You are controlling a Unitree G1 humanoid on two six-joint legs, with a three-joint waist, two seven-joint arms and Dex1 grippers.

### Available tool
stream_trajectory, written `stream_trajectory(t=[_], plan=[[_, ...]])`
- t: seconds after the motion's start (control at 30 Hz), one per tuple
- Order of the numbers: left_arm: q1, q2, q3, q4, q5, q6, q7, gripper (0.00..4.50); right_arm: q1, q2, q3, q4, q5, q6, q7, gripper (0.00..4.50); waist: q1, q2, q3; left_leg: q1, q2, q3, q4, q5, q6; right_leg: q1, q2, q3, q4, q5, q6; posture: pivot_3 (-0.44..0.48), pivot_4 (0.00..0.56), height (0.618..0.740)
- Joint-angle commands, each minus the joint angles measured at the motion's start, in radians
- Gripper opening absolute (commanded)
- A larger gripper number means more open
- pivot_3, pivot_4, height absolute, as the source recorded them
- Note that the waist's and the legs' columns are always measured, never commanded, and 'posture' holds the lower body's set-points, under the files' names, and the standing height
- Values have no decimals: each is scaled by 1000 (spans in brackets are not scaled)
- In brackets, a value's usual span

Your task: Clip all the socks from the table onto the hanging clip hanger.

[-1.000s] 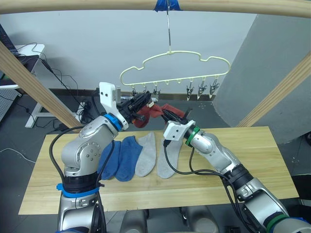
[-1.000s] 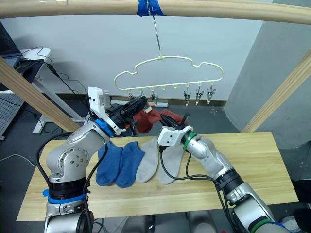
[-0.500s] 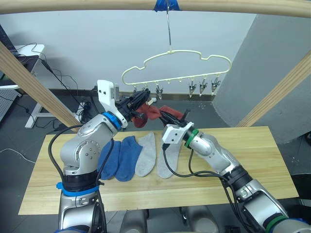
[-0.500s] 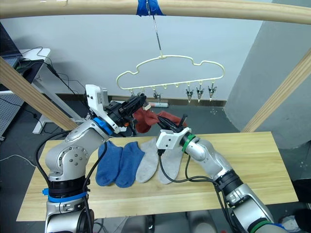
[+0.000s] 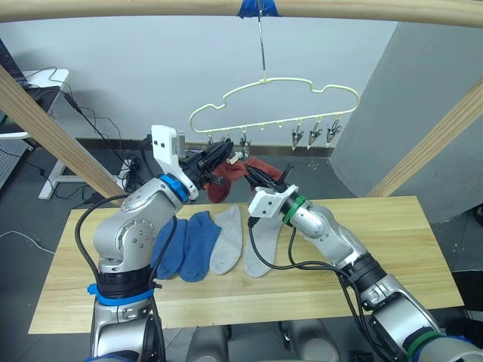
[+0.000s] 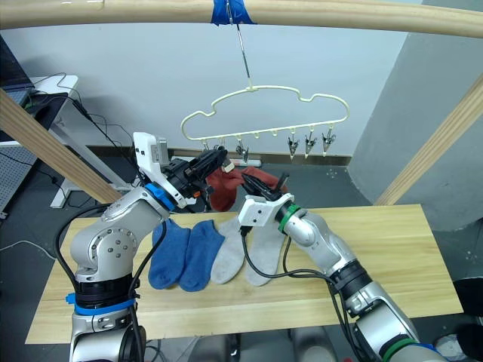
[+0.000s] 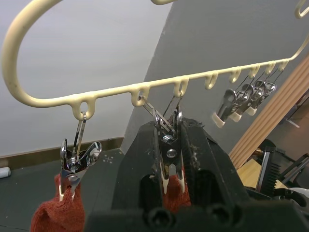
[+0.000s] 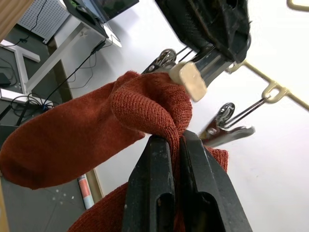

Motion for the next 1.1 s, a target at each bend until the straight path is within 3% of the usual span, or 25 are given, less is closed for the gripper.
stream_trajectory(t=[0.03, 0.17, 0.47, 0.73, 0.77, 1.03, 1.1], plan=[[5, 1, 5, -49, -29, -1, -1, 271, -16, 16, -22, -14, 8, -1, -16, 0, 0, 0, 0, 0, 0, 0, 0, 0, 0, 0, 0, 0, 0, 0, 0, -190, 242, 740], [11, -2, 11, -54, -40, 14, 9, 271, -20, 26, -22, -10, 8, 1, -15, 0, 0, 0, 0, 0, 0, 0, 0, 0, 0, 0, 0, 0, 0, 0, 0, -189, 242, 740], [23, 8, 25, -58, -85, 44, 19, 2892, -23, 44, -16, 8, 39, 16, 44, 0, -7, 0, 0, 0, 0, 0, 1, 0, 0, 0, 0, 0, 1, 0, 0, -181, 241, 740], [58, 41, 8, -72, -65, 25, 12, 2892, 7, 58, -22, -9, 115, 42, 145, 0, -14, 0, 0, 1, 0, 0, 1, -1, 1, 0, 0, 0, 3, 0, 0, -175, 240, 740], [61, 43, 5, -74, -62, 22, 11, 2937, 10, 62, -26, -13, 127, 46, 155, 591, -16, 0, 0, 1, 0, 0, 1, -1, 1, 0, 0, 0, 3, 0, 0, -175, 240, 740], [97, 62, -1, -98, -48, 6, 2, 2937, 28, 56, -26, -46, 127, 59, 174, 3291, -21, 0, 0, 4, 0, 0, 1, 0, 1, 0, 0, 1, 8, 0, 0, -173, 236, 740], [104, 67, -3, -102, -45, 3, 0, 2937, 42, 54, -27, -62, 132, 69, 187, 3291, -21, 0, 0, 5, 0, 0, 1, 0, 1, 1, 0, 1, 9, 0, 0, -173, 236, 740]])
